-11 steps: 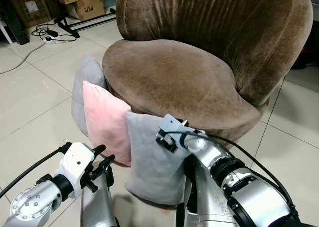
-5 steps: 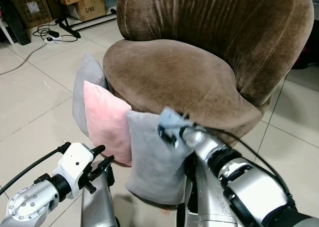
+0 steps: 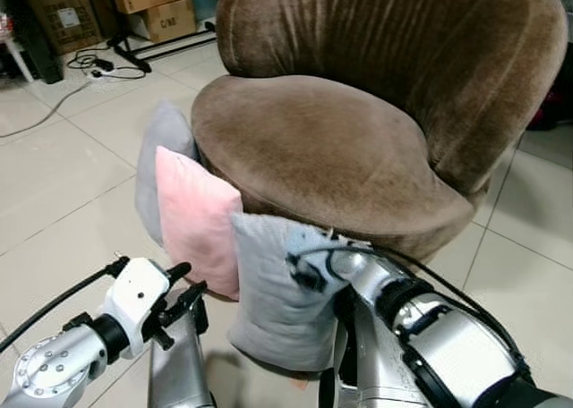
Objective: Move the pillow to the sofa from floor
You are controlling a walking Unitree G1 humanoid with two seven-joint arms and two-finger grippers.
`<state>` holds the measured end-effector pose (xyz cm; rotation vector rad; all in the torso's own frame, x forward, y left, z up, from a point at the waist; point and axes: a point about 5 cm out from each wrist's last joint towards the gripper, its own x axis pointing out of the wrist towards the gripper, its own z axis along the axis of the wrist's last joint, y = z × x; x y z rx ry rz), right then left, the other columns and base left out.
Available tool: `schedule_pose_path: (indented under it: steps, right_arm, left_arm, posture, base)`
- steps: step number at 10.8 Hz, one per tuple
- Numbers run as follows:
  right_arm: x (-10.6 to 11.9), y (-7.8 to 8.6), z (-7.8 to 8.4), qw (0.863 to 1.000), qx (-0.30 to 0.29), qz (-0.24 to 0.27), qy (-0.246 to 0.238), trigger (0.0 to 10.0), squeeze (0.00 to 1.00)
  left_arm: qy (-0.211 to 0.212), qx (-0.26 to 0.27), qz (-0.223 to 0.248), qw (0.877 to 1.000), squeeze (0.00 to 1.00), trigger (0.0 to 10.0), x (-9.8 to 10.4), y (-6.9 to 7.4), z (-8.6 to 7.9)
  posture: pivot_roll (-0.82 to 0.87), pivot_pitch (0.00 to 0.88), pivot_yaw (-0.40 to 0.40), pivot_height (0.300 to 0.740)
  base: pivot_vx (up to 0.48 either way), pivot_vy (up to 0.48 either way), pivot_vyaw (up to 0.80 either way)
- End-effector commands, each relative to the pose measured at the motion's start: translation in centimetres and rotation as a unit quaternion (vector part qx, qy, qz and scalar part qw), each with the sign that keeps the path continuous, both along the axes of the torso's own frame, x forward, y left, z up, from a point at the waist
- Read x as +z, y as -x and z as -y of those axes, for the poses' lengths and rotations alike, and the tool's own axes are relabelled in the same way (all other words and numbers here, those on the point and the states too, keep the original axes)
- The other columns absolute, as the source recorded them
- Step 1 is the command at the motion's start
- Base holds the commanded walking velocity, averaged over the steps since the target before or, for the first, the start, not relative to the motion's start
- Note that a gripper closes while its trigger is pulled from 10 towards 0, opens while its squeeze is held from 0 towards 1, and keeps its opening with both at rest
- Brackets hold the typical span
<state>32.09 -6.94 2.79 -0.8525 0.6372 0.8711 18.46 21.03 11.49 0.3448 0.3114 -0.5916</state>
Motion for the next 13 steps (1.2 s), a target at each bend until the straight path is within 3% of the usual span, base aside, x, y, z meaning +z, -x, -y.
schedule_pose_path:
  steps: [1, 2, 7, 13]
  right_arm:
    - [-1.1, 0.8, 1.3, 0.999, 0.008, -0.024, 0.032, 2.5, 0.00]
    - [-1.0, 0.6, 1.7, 0.999, 0.015, -0.016, 0.035, 0.0, 0.00]
    - [-0.8, 0.3, 1.7, 1.000, -0.021, 0.011, 0.012, 0.0, 0.00]
    - [-0.7, 0.2, 1.8, 1.000, -0.018, 0.010, 0.017, 0.0, 0.00]
  left_arm:
    - [0.002, -0.006, -0.010, 1.000, 0.00, 10.0, -0.2, 0.1, 0.2]
    - [0.005, -0.010, -0.012, 1.000, 0.00, 10.0, -0.3, 0.0, 0.4]
    - [0.006, -0.030, -0.042, 0.999, 0.00, 10.0, -1.3, 0.0, 0.6]
    - [0.058, -0.062, -0.094, 0.992, 0.00, 10.0, -1.6, 1.1, 1.5]
  posture:
    - [-0.02, 0.000, -0.002, 0.396]
    - [-0.03, 0.000, 0.000, 0.396]
    - [-0.04, 0.000, 0.000, 0.396]
    - [-0.04, 0.000, -0.015, 0.396]
  base:
    - [0.000, 0.000, 0.00]
    - [0.000, 0.000, 0.00]
    - [0.000, 0.000, 0.00]
    - [0.000, 0.000, 0.00]
